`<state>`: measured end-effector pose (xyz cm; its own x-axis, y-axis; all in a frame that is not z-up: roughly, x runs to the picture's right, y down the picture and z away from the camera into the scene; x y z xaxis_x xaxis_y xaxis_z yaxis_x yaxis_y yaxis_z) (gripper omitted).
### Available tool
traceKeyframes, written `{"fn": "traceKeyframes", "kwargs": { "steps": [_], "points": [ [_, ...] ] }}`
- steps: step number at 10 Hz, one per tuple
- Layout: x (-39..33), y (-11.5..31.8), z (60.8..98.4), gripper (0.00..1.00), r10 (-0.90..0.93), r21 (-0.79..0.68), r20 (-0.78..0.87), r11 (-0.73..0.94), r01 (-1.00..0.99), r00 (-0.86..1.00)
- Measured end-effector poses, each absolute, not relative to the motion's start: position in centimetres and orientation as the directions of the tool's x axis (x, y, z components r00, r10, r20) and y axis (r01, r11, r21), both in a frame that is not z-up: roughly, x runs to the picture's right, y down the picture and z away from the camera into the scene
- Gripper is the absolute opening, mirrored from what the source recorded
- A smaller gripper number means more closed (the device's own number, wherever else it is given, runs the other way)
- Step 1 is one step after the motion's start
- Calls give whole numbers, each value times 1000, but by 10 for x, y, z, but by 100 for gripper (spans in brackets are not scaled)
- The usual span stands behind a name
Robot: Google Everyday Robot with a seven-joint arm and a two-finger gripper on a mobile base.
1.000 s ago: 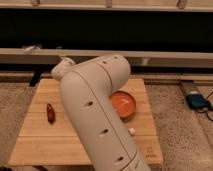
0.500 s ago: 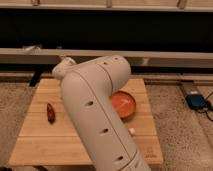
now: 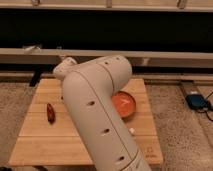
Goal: Place the eraser on the white sponge
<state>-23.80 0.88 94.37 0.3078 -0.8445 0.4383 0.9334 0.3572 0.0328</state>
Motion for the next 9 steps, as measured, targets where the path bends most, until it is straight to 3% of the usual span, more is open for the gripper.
{"fn": "traceKeyframes", "kwargs": {
  "steps": [9],
  "points": [
    [-236, 7, 942, 80, -847, 35, 423, 369, 929, 320]
  ]
}}
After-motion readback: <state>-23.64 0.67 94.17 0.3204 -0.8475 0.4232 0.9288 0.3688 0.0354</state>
